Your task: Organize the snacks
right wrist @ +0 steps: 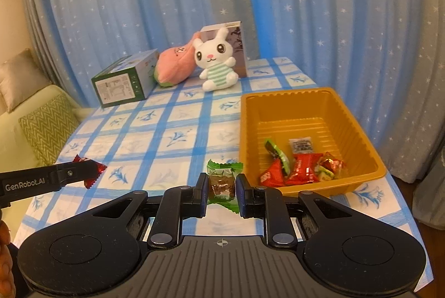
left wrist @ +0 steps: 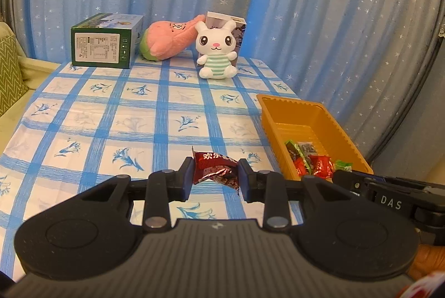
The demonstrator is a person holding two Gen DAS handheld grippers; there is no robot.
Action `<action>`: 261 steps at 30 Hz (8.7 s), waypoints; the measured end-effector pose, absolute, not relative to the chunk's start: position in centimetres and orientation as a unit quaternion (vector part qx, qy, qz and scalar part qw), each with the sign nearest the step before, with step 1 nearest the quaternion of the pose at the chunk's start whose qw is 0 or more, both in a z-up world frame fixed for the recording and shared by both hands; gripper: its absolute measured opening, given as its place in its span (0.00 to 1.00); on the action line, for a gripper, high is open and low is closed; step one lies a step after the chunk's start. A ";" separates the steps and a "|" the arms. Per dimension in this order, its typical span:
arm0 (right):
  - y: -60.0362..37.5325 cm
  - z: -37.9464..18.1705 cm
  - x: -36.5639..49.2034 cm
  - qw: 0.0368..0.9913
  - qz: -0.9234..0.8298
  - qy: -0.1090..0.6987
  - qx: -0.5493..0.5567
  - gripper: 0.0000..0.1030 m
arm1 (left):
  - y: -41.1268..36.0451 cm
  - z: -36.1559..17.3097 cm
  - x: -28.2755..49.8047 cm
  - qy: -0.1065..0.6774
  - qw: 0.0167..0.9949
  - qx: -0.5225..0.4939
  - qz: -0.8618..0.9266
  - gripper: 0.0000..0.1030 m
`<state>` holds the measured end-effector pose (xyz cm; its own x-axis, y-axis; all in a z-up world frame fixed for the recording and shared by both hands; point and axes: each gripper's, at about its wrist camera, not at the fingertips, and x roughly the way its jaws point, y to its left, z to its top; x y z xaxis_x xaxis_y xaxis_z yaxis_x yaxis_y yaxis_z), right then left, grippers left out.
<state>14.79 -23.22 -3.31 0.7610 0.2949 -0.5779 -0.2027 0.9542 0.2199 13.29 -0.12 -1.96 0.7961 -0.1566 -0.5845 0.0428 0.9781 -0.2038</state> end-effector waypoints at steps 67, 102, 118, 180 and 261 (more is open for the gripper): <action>-37.1 -3.8 23.6 0.935 0.031 0.342 0.090 0.21 | -15.7 -4.1 25.2 0.354 0.917 -0.046 -0.178 0.29; -36.3 -5.9 28.7 0.927 0.051 0.367 0.064 0.21 | -16.5 -6.4 31.3 0.378 0.906 -0.044 -0.185 0.29; -35.9 -6.3 30.5 0.923 0.056 0.374 0.073 0.21 | -15.6 -7.1 33.6 0.373 0.906 -0.047 -0.196 0.56; -29.6 -1.4 12.0 0.911 0.072 0.399 0.080 0.68 | -5.8 -2.3 12.2 0.399 0.913 -0.048 -0.066 1.00; -27.6 -1.2 9.8 0.908 0.096 0.403 0.061 0.68 | -5.8 -1.7 9.9 0.394 0.917 -0.025 -0.048 1.00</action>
<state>9.78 -27.65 -1.16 0.6575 0.2229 -0.7197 -0.1252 0.9743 0.1873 9.92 -5.79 -1.74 0.6843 -0.1082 -0.7212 0.0680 0.9941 -0.0845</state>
